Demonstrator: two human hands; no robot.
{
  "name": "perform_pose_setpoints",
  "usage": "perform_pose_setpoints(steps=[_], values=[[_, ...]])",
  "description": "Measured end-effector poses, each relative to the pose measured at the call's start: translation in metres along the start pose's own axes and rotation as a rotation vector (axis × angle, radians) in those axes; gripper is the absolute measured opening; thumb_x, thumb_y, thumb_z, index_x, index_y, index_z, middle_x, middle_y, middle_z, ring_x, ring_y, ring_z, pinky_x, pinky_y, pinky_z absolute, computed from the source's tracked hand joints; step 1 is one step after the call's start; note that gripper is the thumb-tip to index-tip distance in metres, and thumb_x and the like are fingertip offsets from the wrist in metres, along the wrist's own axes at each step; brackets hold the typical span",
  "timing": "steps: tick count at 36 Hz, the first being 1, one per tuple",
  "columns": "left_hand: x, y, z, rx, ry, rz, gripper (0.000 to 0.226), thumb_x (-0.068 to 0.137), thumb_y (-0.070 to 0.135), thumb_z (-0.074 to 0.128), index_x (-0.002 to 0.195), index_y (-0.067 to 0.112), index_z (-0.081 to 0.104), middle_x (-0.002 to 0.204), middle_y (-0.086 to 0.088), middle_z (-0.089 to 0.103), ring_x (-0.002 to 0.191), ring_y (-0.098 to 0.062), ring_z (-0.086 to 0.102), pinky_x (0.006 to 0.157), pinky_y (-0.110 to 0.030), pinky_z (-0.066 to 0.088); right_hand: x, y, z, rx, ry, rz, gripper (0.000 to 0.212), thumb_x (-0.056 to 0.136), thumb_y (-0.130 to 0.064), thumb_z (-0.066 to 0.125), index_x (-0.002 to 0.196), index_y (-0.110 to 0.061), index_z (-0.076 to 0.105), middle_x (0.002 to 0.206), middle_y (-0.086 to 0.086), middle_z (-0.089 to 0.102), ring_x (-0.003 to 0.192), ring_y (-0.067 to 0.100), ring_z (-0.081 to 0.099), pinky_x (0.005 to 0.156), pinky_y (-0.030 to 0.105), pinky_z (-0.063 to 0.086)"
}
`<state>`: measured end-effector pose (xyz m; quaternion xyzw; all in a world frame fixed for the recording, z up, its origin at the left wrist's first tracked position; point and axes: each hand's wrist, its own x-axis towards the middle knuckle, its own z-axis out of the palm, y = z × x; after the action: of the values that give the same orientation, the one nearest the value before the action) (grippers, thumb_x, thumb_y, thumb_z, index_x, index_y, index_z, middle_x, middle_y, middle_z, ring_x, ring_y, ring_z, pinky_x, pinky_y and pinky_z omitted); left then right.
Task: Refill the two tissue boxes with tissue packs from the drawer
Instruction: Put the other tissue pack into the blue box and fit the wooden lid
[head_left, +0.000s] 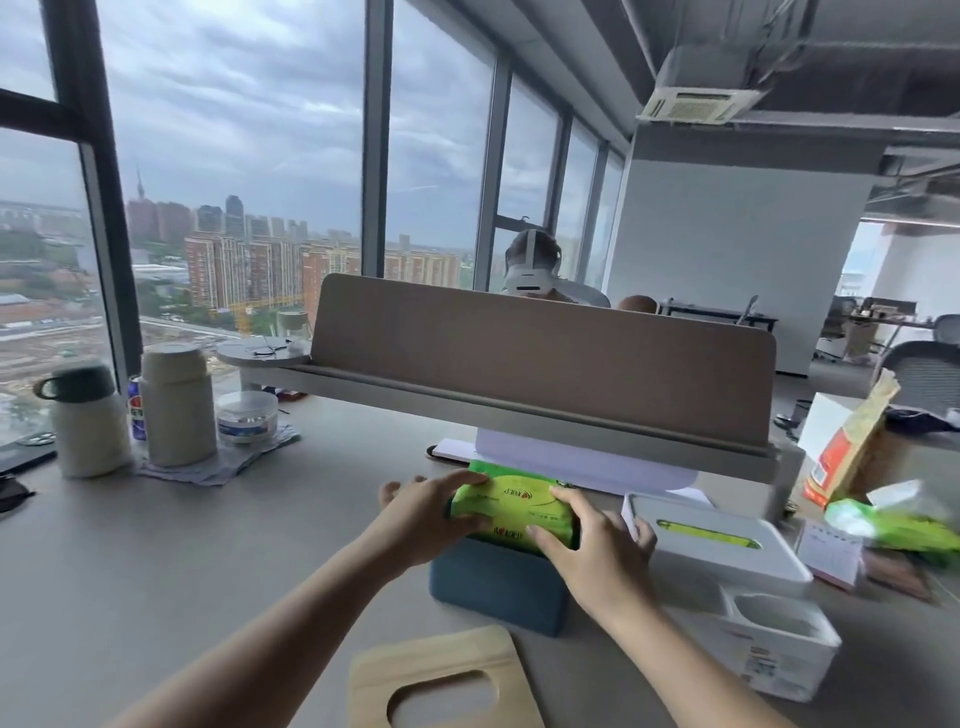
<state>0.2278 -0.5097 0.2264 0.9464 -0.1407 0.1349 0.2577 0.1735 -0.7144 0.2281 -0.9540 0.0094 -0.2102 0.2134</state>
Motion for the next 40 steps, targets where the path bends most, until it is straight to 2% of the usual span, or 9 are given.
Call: perform_pose_setpoints(steps=[2,5,8,12,19,26,30,36,40], values=[[-0.002,0.003,0.001,0.07,-0.039,-0.002,0.049,0.084,0.06,0.053,0.131,0.049,0.044,0.078,0.008,0.059,0.111,-0.018,0.052,0.098,-0.039,0.026,0.0,0.0,0.003,-0.03,0.001,0.011,0.05,0.089,-0.062,0.046,0.135,-0.041,0.045,0.117,0.0,0.066,0.133,0.022,0.039,0.114,0.041,0.01],[-0.002,0.003,0.004,0.086,-0.094,-0.017,0.047,0.088,0.057,0.05,0.134,0.048,0.041,0.076,0.007,0.054,0.117,-0.018,0.048,0.109,-0.049,0.019,-0.001,0.003,0.011,-0.084,0.012,0.006,0.057,0.086,-0.071,0.031,0.132,-0.042,0.046,0.121,-0.006,0.065,0.13,0.016,0.044,0.114,0.046,0.006],[-0.002,0.003,0.005,0.151,-0.085,0.008,0.05,0.087,0.064,0.043,0.134,0.048,0.04,0.088,0.003,0.061,0.125,-0.015,0.042,0.114,-0.057,0.003,-0.001,0.007,0.016,-0.157,0.012,-0.048,0.077,0.076,-0.078,0.007,0.131,-0.041,0.047,0.128,-0.012,0.062,0.131,0.012,0.041,0.113,0.049,-0.003],[-0.006,0.006,0.004,0.277,-0.11,0.061,0.069,0.076,0.083,0.024,0.133,0.048,0.041,0.109,0.003,0.066,0.13,-0.016,0.037,0.112,-0.06,-0.01,-0.001,0.009,0.014,-0.251,0.0,-0.112,0.079,0.078,-0.08,0.002,0.126,-0.041,0.051,0.124,-0.015,0.063,0.131,0.013,0.04,0.115,0.052,-0.004],[-0.013,0.012,0.002,0.361,-0.173,0.07,0.081,0.074,0.086,0.016,0.13,0.039,0.051,0.131,0.006,0.054,0.134,-0.021,0.031,0.11,-0.063,-0.011,-0.003,0.008,0.012,-0.295,-0.098,-0.143,0.094,0.072,-0.078,-0.01,0.119,-0.036,0.059,0.129,-0.017,0.056,0.13,0.012,0.039,0.116,0.055,-0.01],[-0.032,0.013,-0.012,0.245,-0.033,0.102,0.074,0.074,0.084,0.024,0.127,0.04,0.053,0.127,0.015,0.054,0.129,-0.014,0.035,0.114,-0.053,0.004,-0.011,0.005,0.003,-0.228,-0.028,-0.199,0.079,0.079,-0.078,0.001,0.113,-0.037,0.059,0.123,-0.022,0.057,0.125,0.005,0.043,0.117,0.051,-0.003],[-0.055,0.009,-0.019,0.202,0.031,0.183,0.077,0.069,0.086,0.025,0.126,0.042,0.054,0.127,0.02,0.054,0.126,-0.009,0.037,0.11,-0.042,0.015,-0.024,-0.001,-0.004,-0.15,-0.037,-0.317,0.062,0.085,-0.072,0.017,0.114,-0.038,0.06,0.123,-0.022,0.057,0.125,0.005,0.042,0.112,0.041,-0.007],[-0.093,-0.006,-0.02,0.186,-0.062,0.186,0.083,0.062,0.09,0.029,0.131,0.047,0.047,0.135,0.024,0.05,0.128,-0.006,0.035,0.104,-0.035,0.024,-0.044,-0.006,-0.001,-0.099,-0.061,-0.43,0.031,0.09,-0.048,0.045,0.112,-0.034,0.063,0.118,-0.018,0.061,0.116,0.01,0.05,0.1,0.033,0.031],[-0.115,-0.014,-0.021,0.127,-0.191,0.056,0.096,0.051,0.094,0.032,0.134,0.047,0.043,0.138,0.018,0.05,0.13,-0.01,0.034,0.104,-0.034,0.025,-0.063,-0.005,0.001,-0.041,-0.13,-0.405,0.025,0.089,-0.044,0.053,0.111,-0.036,0.063,0.114,-0.019,0.064,0.11,0.009,0.054,0.093,0.031,0.043]])
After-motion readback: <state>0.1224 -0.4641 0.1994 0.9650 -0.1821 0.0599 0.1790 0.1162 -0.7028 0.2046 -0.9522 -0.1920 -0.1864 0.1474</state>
